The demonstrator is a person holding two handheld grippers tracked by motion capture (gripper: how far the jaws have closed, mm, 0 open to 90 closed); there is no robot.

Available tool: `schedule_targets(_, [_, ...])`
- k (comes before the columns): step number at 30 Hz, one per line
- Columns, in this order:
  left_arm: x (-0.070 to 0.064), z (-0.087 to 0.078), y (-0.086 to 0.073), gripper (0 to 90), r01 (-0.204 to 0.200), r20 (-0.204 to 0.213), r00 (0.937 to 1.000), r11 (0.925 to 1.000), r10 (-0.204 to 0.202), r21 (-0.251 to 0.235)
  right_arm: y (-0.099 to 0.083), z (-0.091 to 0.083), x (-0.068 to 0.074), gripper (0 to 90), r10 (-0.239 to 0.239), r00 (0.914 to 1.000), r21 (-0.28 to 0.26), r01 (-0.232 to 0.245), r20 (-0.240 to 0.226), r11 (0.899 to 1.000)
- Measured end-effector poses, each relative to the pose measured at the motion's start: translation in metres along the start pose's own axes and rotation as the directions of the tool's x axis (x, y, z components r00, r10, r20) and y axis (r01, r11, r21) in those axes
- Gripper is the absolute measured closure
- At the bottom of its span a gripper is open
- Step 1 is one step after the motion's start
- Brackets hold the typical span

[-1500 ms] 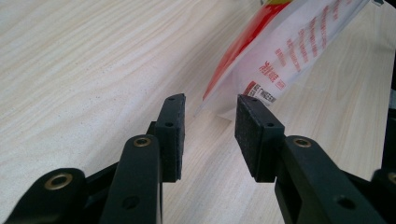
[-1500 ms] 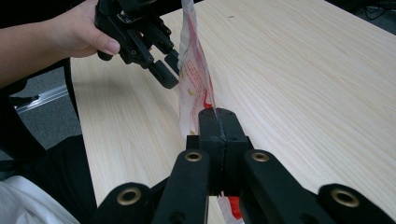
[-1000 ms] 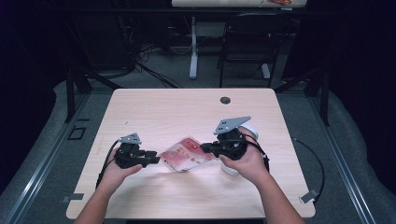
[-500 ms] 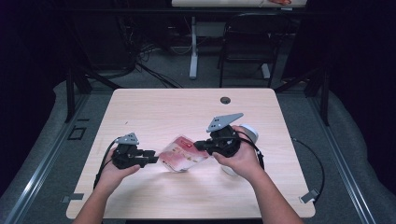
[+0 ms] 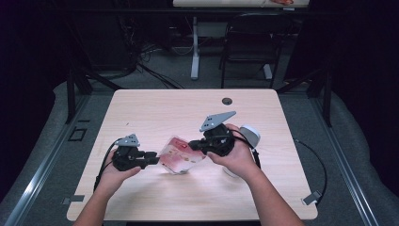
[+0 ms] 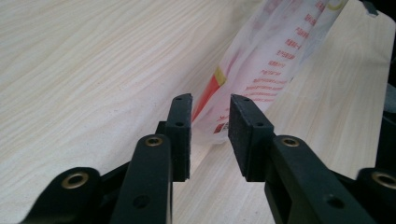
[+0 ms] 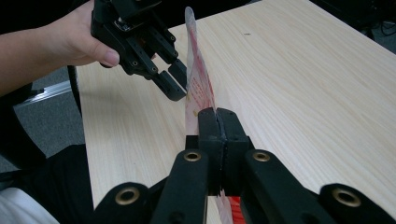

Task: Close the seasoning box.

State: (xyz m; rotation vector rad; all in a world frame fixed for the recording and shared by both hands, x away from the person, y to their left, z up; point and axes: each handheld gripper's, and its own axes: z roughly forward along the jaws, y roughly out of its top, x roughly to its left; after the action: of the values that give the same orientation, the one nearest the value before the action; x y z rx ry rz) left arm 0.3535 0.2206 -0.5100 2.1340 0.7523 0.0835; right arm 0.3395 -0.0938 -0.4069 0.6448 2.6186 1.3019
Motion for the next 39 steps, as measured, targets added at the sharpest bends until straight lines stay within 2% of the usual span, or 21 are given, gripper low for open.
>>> schedule_targets(9, [0.0, 0.001, -0.001, 77.1, -0.003, -0.011, 0.9999, 1.0, 0.003, -0.003, 0.005, 0.005, 0.0, 90.0, 0.0, 1.0, -0.015, 0.0, -0.007, 1.0])
schedule_targets(10, [0.0, 0.001, -0.001, 77.4, -0.008, 0.004, 1.0, 0.9999, 0.008, -0.007, 0.006, 0.005, 0.001, 90.0, -0.002, 1.0, -0.014, 0.002, -0.008, 1.0])
schedule_targets(12, [-0.002, 0.002, 0.0, 78.5, -0.012, -0.004, 0.9999, 0.9999, 0.012, -0.005, 0.007, 0.006, 0.002, 90.0, -0.008, 0.9999, -0.015, 0.008, -0.008, 1.0])
schedule_targets(16, [-0.004, 0.003, 0.001, 79.8, -0.02, 0.013, 0.9997, 0.9998, 0.02, -0.005, 0.011, 0.008, 0.003, 90.0, -0.018, 0.9998, -0.012, 0.017, -0.004, 1.0])
schedule_targets(24, [-0.006, 0.006, 0.002, 81.2, -0.023, 0.02, 0.9995, 0.9997, 0.024, -0.004, 0.015, 0.009, 0.003, 90.0, -0.022, 0.9997, -0.018, 0.022, -0.007, 1.0])
schedule_targets(26, [-0.008, 0.008, 0.002, 81.4, -0.025, 0.008, 0.9996, 0.9997, 0.025, 0.001, 0.016, 0.009, 0.003, 90.0, -0.022, 0.9997, -0.02, 0.021, -0.008, 1.0])
schedule_targets(27, [-0.008, 0.009, 0.002, 81.6, -0.03, 0.022, 0.9993, 0.9995, 0.03, 0.008, 0.016, 0.01, 0.003, 90.0, -0.023, 0.9997, -0.022, 0.023, -0.007, 1.0])
schedule_targets(33, [-0.009, 0.013, 0.002, 81.2, -0.033, 0.033, 0.9989, 0.9993, 0.032, 0.02, 0.016, 0.013, 0.004, 90.0, -0.028, 0.9996, -0.007, 0.028, -0.007, 1.0])
schedule_targets(39, [-0.009, 0.012, 0.002, 78.7, -0.028, 0.04, 0.9988, 0.9995, 0.027, 0.017, 0.015, 0.015, 0.004, 89.5, -0.022, 0.9995, -0.019, 0.021, -0.024, 1.0])
